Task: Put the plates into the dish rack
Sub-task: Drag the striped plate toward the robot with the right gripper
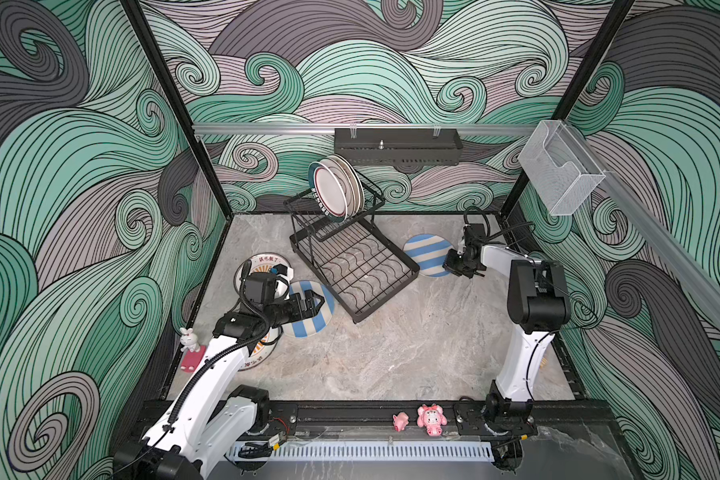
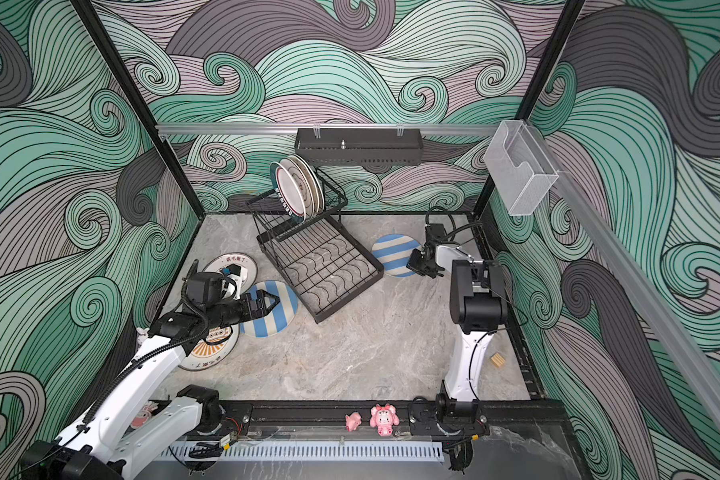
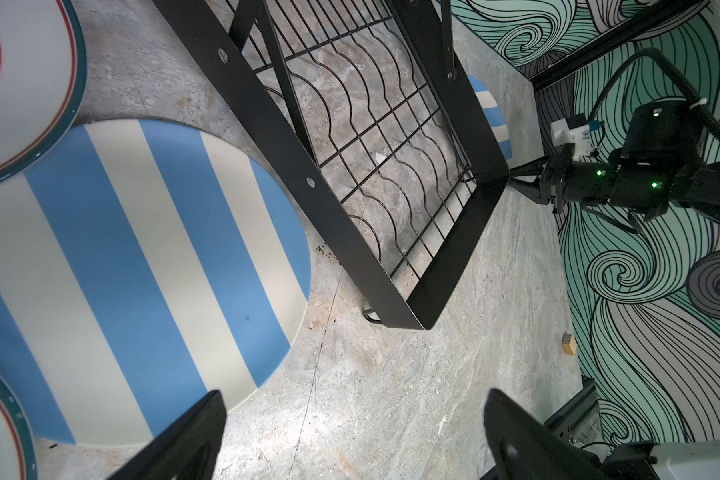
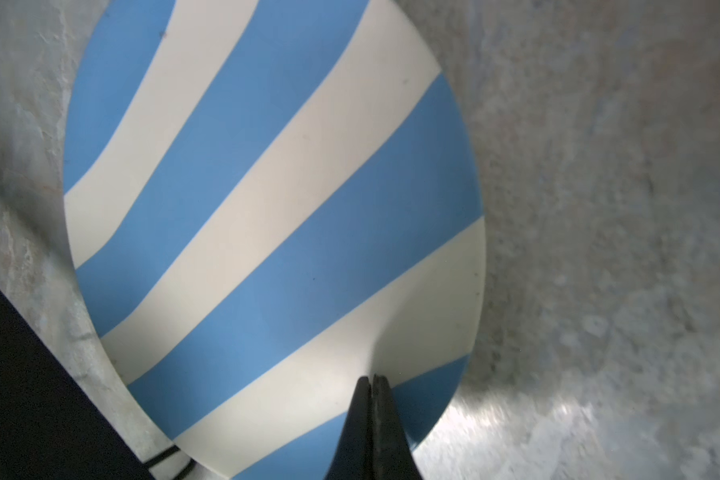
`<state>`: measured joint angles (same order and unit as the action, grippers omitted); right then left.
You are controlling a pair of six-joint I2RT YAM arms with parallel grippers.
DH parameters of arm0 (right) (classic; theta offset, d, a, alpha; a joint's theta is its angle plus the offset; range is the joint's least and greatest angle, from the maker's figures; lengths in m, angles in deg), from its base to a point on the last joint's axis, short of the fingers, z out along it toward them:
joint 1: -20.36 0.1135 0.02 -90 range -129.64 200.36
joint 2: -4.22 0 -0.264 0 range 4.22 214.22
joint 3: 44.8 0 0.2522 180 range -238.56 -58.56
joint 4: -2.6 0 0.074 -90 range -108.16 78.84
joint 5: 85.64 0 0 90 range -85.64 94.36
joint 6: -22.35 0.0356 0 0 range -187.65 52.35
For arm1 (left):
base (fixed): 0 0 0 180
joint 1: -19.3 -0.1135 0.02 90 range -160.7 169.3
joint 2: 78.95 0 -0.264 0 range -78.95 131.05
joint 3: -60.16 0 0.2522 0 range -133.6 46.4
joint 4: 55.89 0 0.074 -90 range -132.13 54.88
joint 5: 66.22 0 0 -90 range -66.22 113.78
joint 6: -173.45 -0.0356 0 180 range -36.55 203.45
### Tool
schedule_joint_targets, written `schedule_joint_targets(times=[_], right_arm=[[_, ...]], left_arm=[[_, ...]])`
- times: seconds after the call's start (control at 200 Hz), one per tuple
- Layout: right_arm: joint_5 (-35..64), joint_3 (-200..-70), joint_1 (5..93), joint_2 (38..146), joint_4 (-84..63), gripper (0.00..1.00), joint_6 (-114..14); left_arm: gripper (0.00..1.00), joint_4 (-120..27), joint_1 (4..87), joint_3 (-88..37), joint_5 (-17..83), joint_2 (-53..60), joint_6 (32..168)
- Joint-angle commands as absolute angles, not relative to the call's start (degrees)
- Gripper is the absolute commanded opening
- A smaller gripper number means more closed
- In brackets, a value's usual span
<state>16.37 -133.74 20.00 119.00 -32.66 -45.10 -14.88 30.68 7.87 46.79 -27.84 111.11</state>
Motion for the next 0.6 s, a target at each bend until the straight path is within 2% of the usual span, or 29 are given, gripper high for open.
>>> schedule_joint_targets(times=[0.0, 0.36, 0.595], right_arm=[[17.4, -128.7, 19.6, 115.0, -32.7, 0.0, -45.2], [21.7, -108.2, 20.0, 100.8, -27.9, 0.0, -42.8], [22.0, -99.7, 24.7, 92.9, -28.2, 0.0, -41.4]], left_arm=[[0.99, -15.7, 30.4, 7.9, 49.7, -28.8, 110.8], [0.99, -15.5, 30.5, 8.3, 51.5, -29.6, 111.3], [0.99, -15.8, 30.6, 8.7, 52.5, -30.1, 111.6]])
